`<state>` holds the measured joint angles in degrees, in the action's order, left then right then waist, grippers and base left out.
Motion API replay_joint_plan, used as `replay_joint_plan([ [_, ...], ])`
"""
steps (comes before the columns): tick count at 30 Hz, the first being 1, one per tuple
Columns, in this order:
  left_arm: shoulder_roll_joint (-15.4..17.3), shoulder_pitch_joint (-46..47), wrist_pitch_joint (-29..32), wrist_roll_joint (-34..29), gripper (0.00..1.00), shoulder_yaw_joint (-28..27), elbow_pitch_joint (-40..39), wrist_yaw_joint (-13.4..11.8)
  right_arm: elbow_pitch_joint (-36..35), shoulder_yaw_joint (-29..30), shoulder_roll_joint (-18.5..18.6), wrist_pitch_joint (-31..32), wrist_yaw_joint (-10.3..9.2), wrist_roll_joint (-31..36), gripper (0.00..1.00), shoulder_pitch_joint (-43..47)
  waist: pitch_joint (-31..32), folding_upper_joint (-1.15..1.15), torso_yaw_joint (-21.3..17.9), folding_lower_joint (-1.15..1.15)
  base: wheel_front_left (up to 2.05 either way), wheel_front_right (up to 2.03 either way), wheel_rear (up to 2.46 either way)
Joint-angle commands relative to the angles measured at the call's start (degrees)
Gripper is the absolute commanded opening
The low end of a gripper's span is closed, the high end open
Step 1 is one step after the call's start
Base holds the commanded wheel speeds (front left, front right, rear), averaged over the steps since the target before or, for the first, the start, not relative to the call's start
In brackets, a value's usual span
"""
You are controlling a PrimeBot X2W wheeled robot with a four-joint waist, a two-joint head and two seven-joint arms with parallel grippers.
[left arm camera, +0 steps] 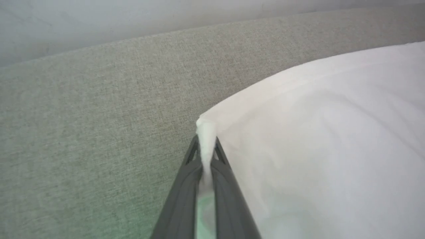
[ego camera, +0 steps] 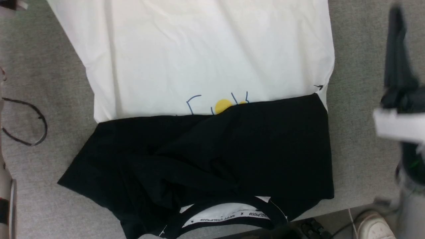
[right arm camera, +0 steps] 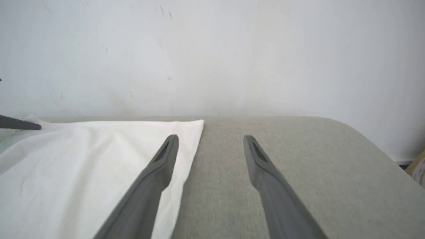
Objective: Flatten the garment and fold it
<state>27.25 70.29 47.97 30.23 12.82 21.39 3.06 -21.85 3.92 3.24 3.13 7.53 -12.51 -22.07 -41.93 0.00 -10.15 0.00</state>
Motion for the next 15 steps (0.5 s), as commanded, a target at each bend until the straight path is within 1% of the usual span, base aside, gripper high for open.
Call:
replay_joint_plan([
  [1, -0.4, -0.7, -0.7, 0.6, 0.0, 0.0, -0.3, 0.5, -0.9, -0.4, 0.9, 2.7, -0.04, -0.1, 1.0, -3.2, 0.2, 0.0, 0.5, 0.0, 0.0, 0.0, 0.0],
  [3, -0.7, -0.4, -1.7, 1.0, 0.0, 0.1, -0.4, 0.9, -1.3, -0.2, 1.5, 9.7, -0.04, -2.0, 1.0, -9.7, -0.1, 0.0, 0.9, 0.0, 0.0, 0.0, 0.0],
  [5, -1.0, 0.0, -2.1, 1.2, 0.0, 0.3, -0.5, 1.2, 0.5, 0.0, 2.9, 16.5, -0.04, -3.7, 1.0, -16.1, -0.6, 0.0, 1.3, 0.0, 0.0, 0.0, 0.0],
  [7, -1.4, 0.6, -2.5, 1.4, 0.0, 0.5, -0.7, 1.3, 4.1, 1.4, 4.0, 22.1, -0.04, -4.6, 1.0, -22.4, -1.1, 0.0, 1.8, 0.0, 0.0, 0.0, 0.0],
  [8, -1.5, 0.8, -2.7, 1.4, 0.0, 0.6, -0.7, 1.4, 6.0, 0.9, 5.1, 24.7, -0.04, -4.6, 1.0, -25.2, -1.4, 0.0, 2.0, 0.0, 0.0, 0.0, 0.0],
  [10, -1.6, 1.3, -3.0, 1.6, 0.0, 0.8, -1.0, 1.6, 10.4, 2.1, 4.6, 29.2, -0.04, -5.0, 1.0, -30.3, -2.0, 0.0, 2.3, 0.0, 0.0, 0.0, 0.0],
  [12, -1.8, 1.5, -3.5, 1.8, 0.0, 0.9, -1.2, 1.8, 14.9, 2.0, 4.5, 33.6, -0.04, -4.1, 1.0, -34.9, -2.4, 0.0, 2.5, 0.0, 0.0, 0.0, 0.0],
  [15, -2.2, 1.7, -3.7, 2.1, 0.0, 1.2, -1.4, 2.0, 22.0, 3.8, 2.6, 39.7, -0.04, -2.3, 1.0, -40.7, -2.9, 0.0, 3.0, 0.0, 0.0, 0.0, 0.0],
])
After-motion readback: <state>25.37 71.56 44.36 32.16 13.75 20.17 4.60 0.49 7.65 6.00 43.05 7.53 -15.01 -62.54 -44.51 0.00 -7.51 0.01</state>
